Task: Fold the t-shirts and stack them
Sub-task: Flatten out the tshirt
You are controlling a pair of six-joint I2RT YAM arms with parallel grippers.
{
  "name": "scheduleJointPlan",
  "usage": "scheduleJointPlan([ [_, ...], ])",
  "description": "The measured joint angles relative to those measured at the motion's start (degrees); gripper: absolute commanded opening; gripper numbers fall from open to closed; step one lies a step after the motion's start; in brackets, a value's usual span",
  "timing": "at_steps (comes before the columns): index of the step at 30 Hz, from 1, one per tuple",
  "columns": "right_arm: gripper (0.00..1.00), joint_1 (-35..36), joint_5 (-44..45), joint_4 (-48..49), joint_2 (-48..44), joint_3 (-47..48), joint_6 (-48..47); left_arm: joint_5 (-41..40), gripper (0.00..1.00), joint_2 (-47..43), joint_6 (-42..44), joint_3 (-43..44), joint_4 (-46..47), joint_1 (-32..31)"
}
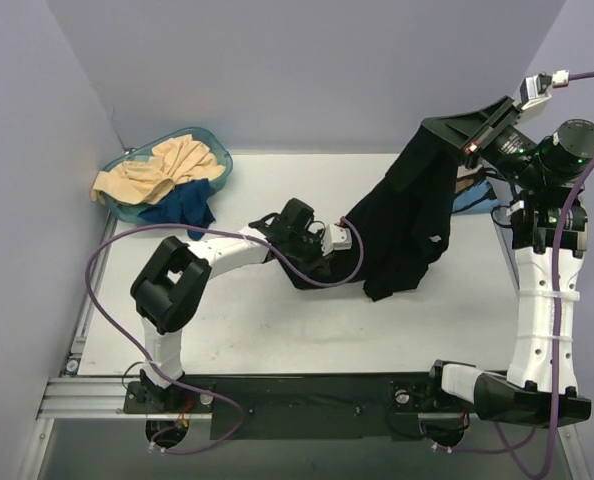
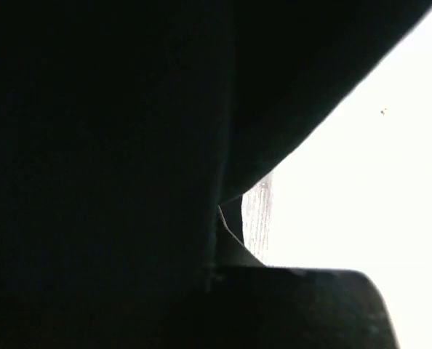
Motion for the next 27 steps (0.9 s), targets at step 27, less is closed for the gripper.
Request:
scheduleJointPlan([
  [27, 0.00, -16.8, -1.5, -25.0, -6.1, 11.3, -18.8, -0.4, 0.00, -23.1, 24.1, 48.5, -65.0, 27.6],
])
